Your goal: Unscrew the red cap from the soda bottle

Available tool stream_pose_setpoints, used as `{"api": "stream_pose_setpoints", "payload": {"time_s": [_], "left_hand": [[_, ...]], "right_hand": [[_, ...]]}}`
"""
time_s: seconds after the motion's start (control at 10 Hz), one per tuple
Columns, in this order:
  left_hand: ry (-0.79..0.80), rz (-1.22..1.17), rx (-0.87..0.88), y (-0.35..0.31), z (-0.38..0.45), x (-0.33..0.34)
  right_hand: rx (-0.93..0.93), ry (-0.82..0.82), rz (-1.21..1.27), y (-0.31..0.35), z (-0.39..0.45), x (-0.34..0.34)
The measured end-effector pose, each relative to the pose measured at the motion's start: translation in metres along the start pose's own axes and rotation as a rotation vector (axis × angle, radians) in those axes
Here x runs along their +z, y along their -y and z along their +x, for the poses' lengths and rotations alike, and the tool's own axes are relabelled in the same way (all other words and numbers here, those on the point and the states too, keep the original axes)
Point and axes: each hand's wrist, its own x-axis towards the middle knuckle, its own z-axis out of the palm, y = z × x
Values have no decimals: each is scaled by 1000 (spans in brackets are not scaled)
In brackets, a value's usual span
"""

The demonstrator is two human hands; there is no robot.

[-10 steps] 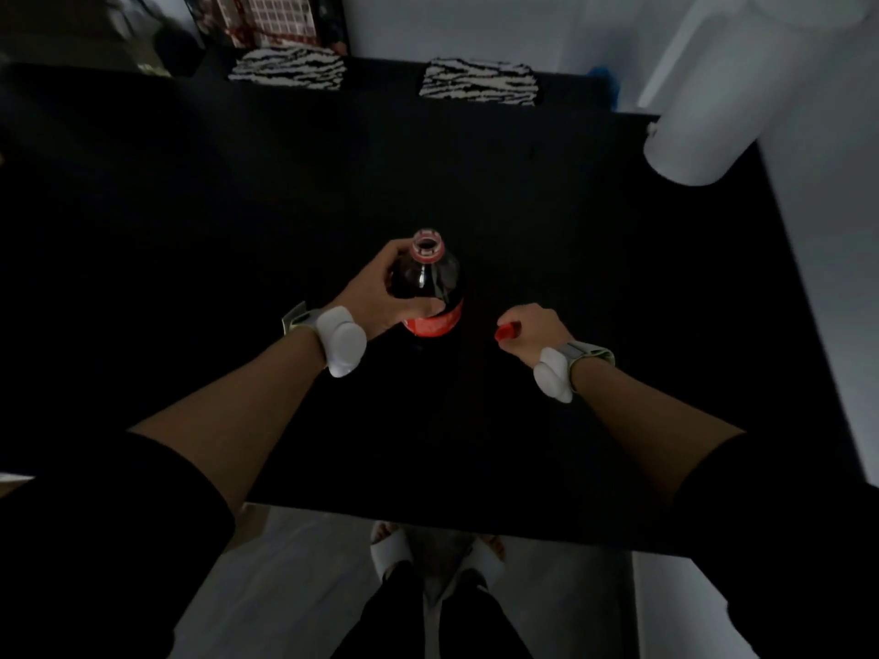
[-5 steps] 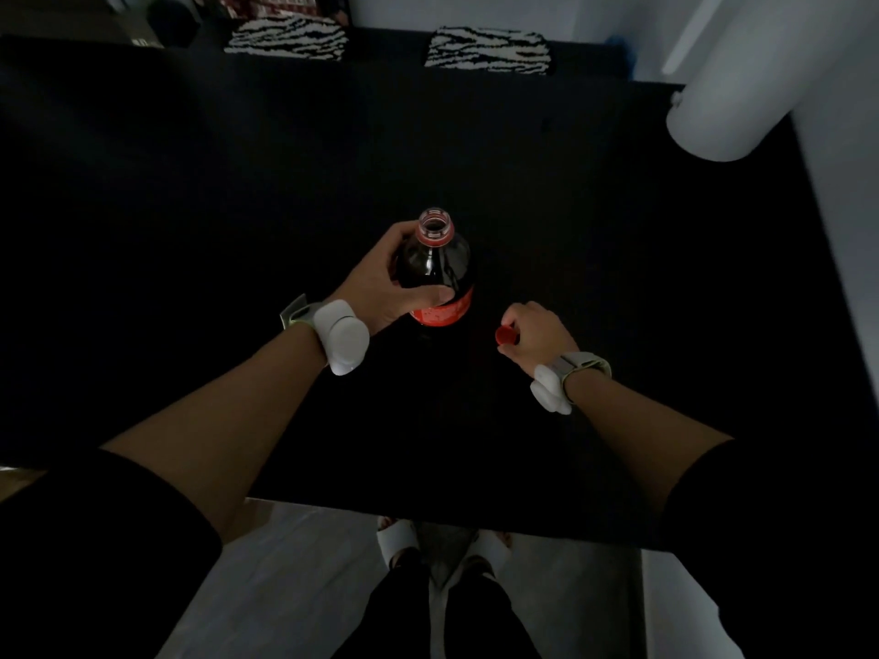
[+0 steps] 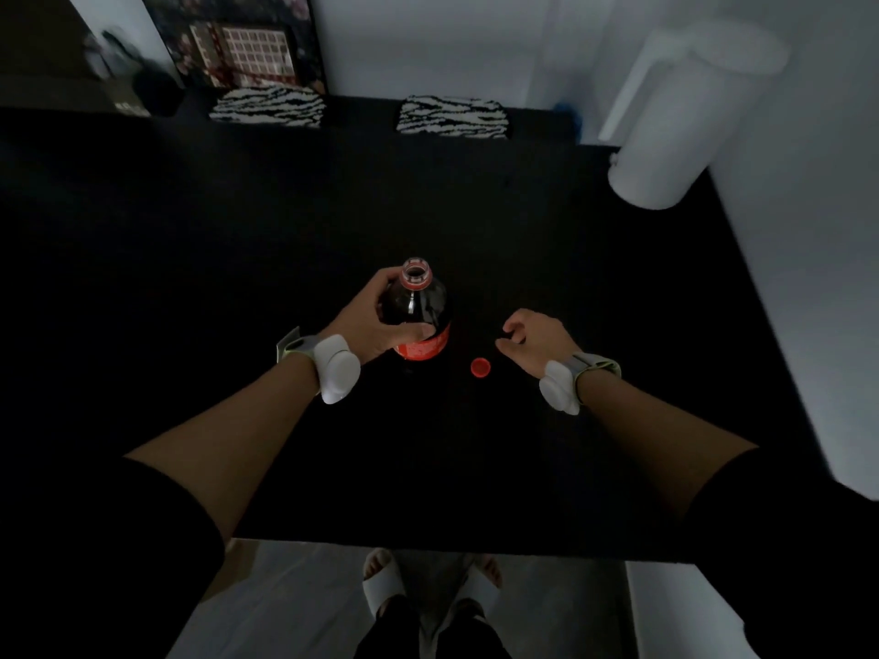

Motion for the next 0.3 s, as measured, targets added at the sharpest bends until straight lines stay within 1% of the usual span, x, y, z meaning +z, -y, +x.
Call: {"api": "stream_pose_setpoints", "payload": {"time_s": [0.1, 0.3], "left_hand": [[21, 37, -41, -7, -2, 0], [7, 72, -42, -35, -7, -8]], "right_hand": [[-19, 6, -17, 12, -7, -22], [-55, -16, 5, 43, -29, -69]]}}
